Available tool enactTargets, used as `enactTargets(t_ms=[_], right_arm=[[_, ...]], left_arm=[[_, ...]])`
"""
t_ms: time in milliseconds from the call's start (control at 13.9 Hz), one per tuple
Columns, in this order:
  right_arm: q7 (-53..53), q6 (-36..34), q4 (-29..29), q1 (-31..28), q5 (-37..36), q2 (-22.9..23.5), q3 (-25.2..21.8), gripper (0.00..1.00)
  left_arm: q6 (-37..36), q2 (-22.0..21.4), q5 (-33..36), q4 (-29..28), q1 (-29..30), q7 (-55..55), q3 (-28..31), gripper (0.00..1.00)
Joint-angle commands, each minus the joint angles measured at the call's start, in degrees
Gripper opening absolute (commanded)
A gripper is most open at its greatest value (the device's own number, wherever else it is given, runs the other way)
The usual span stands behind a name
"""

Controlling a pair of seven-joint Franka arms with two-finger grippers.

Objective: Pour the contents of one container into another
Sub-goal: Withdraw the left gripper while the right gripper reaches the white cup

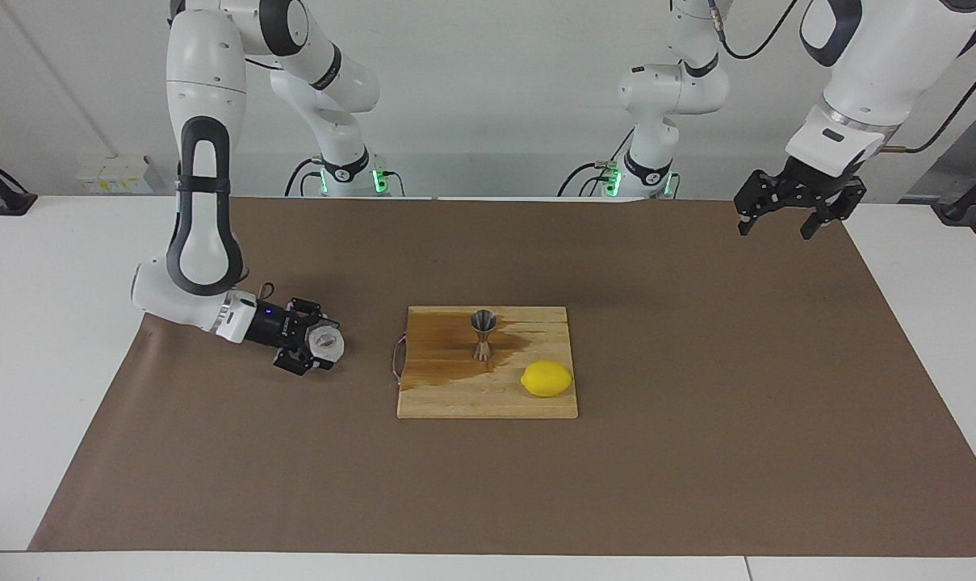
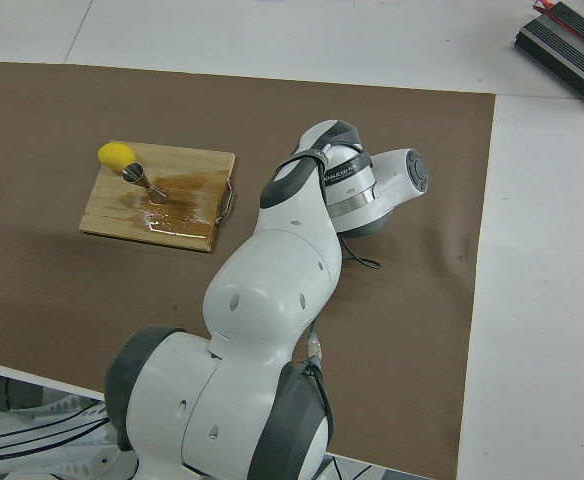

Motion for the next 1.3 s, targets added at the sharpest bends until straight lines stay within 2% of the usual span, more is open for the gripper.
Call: enactTargets(t_ms=[0, 72, 144, 216, 360, 432, 576, 792, 1224], right_arm=[[-1.5, 1.0, -1.5, -0.4, 1.9, -0.6, 0.2, 1.0], [-1.5, 0.9, -1.5, -0.4, 1.9, -0.6, 0.2, 1.0], [-1.5, 0.7, -1.4, -0.4, 1.9, -0.6, 0.2, 0.83], [-1.4, 0.9, -1.3, -0.3, 1.8, -0.6, 0.2, 0.44], [-1.2, 0.9, -1.1, -0.4, 1.8, -0.6, 0.3, 0.11], [-0.9, 0.7, -0.8, -0.4, 1.9, -0.6, 0.3, 0.0], [2.9, -0.2, -0.3, -0.3, 1.8, -0.6, 0.5, 0.0], [11.5, -0.8, 1.5, 0.3, 1.1, -2.4, 3.4, 0.0], [35.3, 3.0, 2.8, 10.8, -0.9, -9.2, 3.6, 0.0]], left_arm=[[-1.1, -1.9, 0.9, -2.8, 0.0, 0.7, 0.0, 1.0], [-1.2, -2.0, 0.8, -2.8, 0.2, 0.4, 0.0, 1.0], [-1.3, -2.0, 0.8, -2.8, 0.3, 0.3, 0.0, 1.0], [-1.7, -2.0, 0.8, -2.8, 0.4, 0.2, 0.0, 1.0], [-1.7, -2.0, 0.9, -2.8, 0.1, 0.0, 0.0, 1.0], [-1.2, -2.0, 0.9, -2.8, 0.0, 0.1, 0.0, 1.0], [-1.2, -2.0, 0.9, -2.8, 0.1, 0.1, 0.0, 1.0], [-1.1, -2.0, 0.9, -2.8, 0.5, 0.1, 0.0, 1.0], [-1.1, -2.0, 0.9, -2.8, 0.5, 0.1, 0.0, 1.0]])
